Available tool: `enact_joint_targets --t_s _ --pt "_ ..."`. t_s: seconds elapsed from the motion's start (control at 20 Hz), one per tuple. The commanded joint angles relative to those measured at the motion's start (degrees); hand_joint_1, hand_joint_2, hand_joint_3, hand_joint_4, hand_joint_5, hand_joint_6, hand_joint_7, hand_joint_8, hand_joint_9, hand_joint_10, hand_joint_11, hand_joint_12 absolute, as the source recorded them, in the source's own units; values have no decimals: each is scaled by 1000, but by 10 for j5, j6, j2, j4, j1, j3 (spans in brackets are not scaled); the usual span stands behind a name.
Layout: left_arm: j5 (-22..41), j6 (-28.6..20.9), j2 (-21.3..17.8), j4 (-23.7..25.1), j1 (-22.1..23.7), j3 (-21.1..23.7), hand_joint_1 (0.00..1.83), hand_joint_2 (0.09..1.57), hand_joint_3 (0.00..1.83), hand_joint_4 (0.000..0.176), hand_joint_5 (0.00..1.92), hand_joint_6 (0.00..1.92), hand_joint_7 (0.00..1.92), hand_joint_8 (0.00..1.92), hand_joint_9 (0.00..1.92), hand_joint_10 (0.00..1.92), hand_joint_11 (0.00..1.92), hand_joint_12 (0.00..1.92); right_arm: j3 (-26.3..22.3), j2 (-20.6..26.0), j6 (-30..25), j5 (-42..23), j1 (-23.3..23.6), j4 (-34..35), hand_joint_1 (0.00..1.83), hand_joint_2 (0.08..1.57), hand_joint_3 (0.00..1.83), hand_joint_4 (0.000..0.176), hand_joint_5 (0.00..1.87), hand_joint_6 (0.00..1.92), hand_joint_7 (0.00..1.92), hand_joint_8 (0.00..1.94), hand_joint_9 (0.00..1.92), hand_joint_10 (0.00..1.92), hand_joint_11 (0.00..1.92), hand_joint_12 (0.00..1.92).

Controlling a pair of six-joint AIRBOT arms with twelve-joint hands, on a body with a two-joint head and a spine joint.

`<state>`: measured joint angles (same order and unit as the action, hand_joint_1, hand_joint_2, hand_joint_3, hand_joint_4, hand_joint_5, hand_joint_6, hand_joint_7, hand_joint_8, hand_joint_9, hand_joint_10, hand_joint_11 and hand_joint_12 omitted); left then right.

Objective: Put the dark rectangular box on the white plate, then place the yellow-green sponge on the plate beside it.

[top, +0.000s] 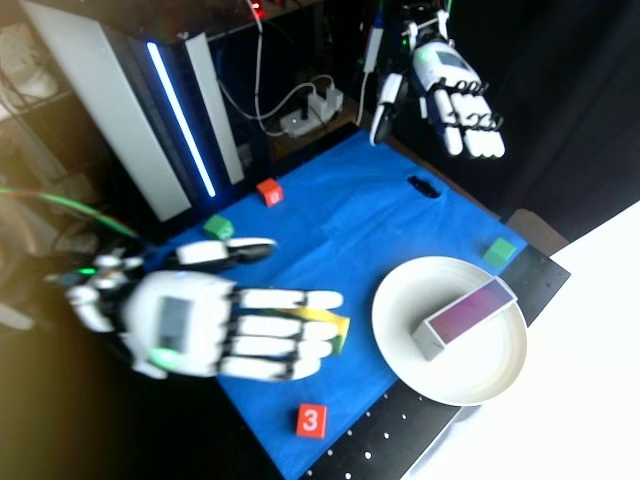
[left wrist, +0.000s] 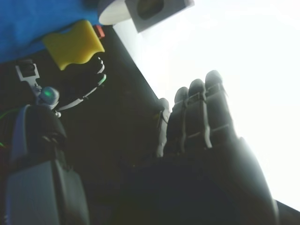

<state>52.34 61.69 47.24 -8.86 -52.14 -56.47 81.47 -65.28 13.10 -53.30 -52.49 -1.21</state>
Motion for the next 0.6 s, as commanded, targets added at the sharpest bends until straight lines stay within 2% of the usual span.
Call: enact_joint_targets --t_s 0.0,0.05,0.1,0.2,0.3,0.35,0.4,0.45,0.5,0.55 --pt "71 -2 2 0 5 3 675 905 0 85 9 3 0 0 0 0 0 0 11 -1 -4 -37 16 14 645 1060 8 123 312 5 311 1 322 3 0 693" --pt "70 -2 4 0 5 3 661 912 2 68 1 0 3 1 0 0 0 0 19 -4 -4 -19 30 4 657 1051 2 110 314 4 334 10 316 0 0 687" --pt "69 -2 5 0 5 3 659 920 5 71 0 0 0 0 0 0 0 0 23 -6 -4 -10 37 -2 614 1038 0 96 290 0 290 1 313 0 0 728" --pt "66 -2 7 0 5 3 660 924 6 75 0 0 0 0 0 0 0 0 34 -8 -4 13 52 -17 593 1009 0 95 281 0 309 6 316 3 0 789" --pt "65 -2 8 0 5 3 684 909 0 93 9 3 0 0 0 0 0 0 40 -8 -4 35 61 -31 514 963 0 135 293 2 471 26 433 31 0 1173" --pt "65 -2 8 0 5 3 681 908 0 91 13 4 3 1 0 0 0 0 42 -8 -4 41 64 -33 525 966 0 120 300 2 497 23 456 33 0 1260" --pt "64 -2 8 0 5 4 677 911 0 89 7 2 0 0 0 0 0 0 43 -8 -4 49 65 -33 516 969 1 124 288 0 406 4 438 22 0 1288" --pt "65 -2 8 0 4 6 678 912 0 103 2 0 0 0 0 0 0 0 42 -8 -4 53 65 -33 541 985 3 110 281 2 402 5 435 19 0 1440" --pt "66 -2 8 0 3 7 675 915 1 116 3 1 0 0 0 0 0 0 41 -9 -4 55 65 -33 508 985 1 108 257 1 417 9 431 17 0 1527" --pt "68 -2 8 0 2 9 680 914 1 119 5 2 0 0 0 0 0 0 41 -10 -4 57 65 -33 530 991 1 99 257 1 403 2 434 17 0 1567"
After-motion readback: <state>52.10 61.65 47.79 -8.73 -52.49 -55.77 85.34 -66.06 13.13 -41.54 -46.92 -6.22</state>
